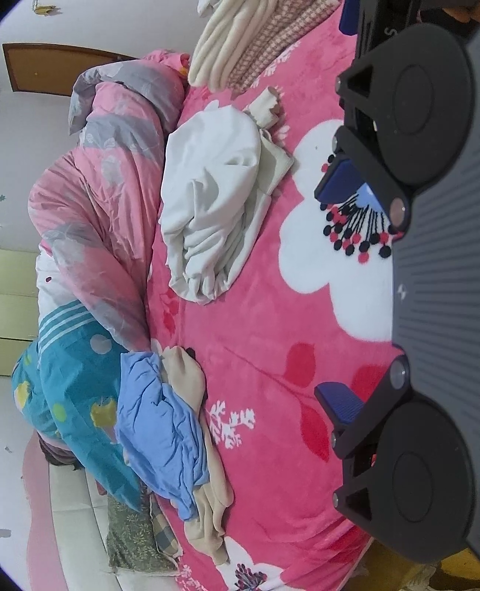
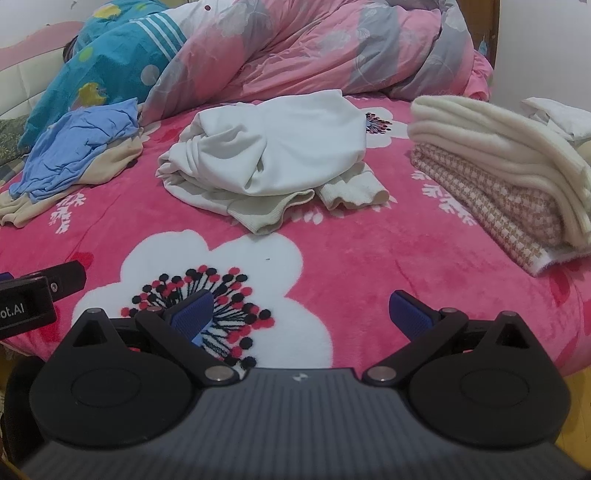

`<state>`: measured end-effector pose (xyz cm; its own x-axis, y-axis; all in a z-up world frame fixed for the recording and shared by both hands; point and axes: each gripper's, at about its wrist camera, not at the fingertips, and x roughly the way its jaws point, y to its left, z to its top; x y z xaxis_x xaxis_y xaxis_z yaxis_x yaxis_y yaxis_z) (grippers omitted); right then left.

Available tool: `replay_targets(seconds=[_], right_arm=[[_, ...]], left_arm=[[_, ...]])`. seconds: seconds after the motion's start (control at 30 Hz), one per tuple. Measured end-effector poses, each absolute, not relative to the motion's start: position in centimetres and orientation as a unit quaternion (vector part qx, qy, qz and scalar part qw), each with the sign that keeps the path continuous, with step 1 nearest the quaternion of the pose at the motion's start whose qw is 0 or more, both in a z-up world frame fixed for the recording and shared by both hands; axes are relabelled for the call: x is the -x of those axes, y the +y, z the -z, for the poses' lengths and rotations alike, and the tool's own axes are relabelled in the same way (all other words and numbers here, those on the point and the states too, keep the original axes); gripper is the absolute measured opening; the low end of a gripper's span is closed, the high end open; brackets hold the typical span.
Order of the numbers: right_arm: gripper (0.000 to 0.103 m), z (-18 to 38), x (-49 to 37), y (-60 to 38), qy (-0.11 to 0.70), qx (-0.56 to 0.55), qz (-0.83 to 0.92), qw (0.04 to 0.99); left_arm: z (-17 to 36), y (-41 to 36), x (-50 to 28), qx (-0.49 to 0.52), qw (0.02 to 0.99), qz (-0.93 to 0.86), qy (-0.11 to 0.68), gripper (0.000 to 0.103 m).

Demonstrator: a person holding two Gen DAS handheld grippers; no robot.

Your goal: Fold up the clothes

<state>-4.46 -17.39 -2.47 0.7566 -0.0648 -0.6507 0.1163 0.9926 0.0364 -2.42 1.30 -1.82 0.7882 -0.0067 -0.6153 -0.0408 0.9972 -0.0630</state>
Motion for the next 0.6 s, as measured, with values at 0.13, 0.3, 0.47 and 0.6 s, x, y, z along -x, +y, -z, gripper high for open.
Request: replay_targets(seconds=[0.13,0.3,0.47,0.6], right_arm=[[0.102,2.4,4.3,-17.4,0.346,-0.037,0.049,0.936],[0.102,2.4,3.9,-17.4,0.346,-0.036,0.05,0.936],[0.102,2.5,3.5,-17.4,0.348,-0.035,0.05,0.935],[0.102,2.4,3.0,-17.5,0.346,-0.037,0.05,0.936]], left_arm=[[1.8,1.2,2.3,0.034,0.945,-0.007,0.326,0.103],[1.9,1.3,2.0,0.035,0.944,-0.004,0.329,0.103],[1.8,1.2,1.4,0.036,0.943,-0.002,0.33,0.103],[1.5,1.1,0.9,0.032,0.945,0.002,0.326,0.103]])
